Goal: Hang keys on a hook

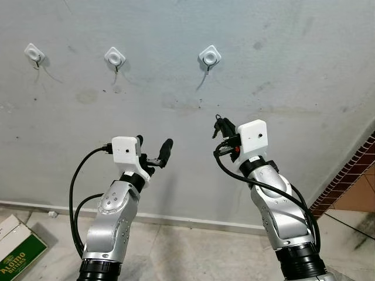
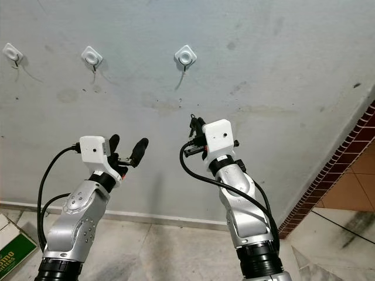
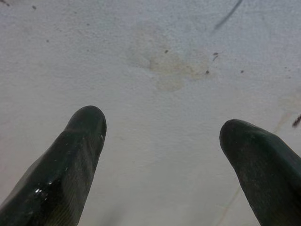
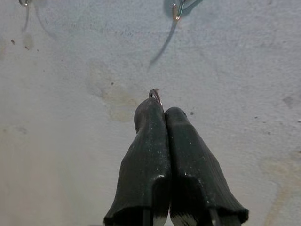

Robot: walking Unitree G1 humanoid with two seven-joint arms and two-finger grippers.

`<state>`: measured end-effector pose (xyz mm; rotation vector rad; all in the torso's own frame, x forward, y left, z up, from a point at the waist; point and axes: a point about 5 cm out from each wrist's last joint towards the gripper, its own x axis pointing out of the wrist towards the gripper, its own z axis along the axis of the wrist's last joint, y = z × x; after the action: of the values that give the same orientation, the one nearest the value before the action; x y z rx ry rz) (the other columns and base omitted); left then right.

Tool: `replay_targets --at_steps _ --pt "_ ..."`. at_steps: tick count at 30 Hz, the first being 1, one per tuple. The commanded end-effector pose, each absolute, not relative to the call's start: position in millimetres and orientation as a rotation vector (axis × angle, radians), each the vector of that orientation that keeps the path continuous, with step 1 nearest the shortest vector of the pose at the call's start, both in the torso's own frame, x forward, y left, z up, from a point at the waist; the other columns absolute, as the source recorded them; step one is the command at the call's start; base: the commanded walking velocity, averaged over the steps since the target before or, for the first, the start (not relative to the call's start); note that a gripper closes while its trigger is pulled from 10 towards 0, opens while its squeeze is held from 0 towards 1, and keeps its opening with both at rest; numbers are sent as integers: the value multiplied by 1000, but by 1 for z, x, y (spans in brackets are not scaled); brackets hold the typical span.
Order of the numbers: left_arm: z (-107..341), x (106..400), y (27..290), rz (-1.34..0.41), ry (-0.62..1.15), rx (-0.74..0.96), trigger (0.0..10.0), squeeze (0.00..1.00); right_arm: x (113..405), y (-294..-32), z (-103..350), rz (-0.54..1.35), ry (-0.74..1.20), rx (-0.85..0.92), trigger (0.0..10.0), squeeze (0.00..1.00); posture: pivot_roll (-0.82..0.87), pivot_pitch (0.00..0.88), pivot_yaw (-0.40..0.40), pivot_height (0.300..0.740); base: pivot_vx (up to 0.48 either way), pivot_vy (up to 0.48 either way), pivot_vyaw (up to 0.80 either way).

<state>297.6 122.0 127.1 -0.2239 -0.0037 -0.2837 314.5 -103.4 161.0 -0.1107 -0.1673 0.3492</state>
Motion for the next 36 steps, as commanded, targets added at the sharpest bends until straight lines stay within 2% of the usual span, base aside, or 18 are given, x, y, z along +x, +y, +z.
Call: replay_targets --at_steps 1,18,23,36 --pt "129 299 123 -281 -2 -206 10000 0 313 -99 168 360 -198 -105 10000 0 -17 36 71 740 0 0 0" --pt "133 298 121 -304 -30 -206 10000 0 318 -94 178 392 -233 -99 10000 0 -13 41 70 740 0 0 0" --pt "131 291 127 -298 -19 -194 10000 0 307 -102 176 386 -226 -109 10000 0 -11 43 69 740 0 0 0" --pt "120 243 148 -288 47 -127 10000 0 263 -141 163 351 -131 -174 10000 0 -11 56 69 740 0 0 0"
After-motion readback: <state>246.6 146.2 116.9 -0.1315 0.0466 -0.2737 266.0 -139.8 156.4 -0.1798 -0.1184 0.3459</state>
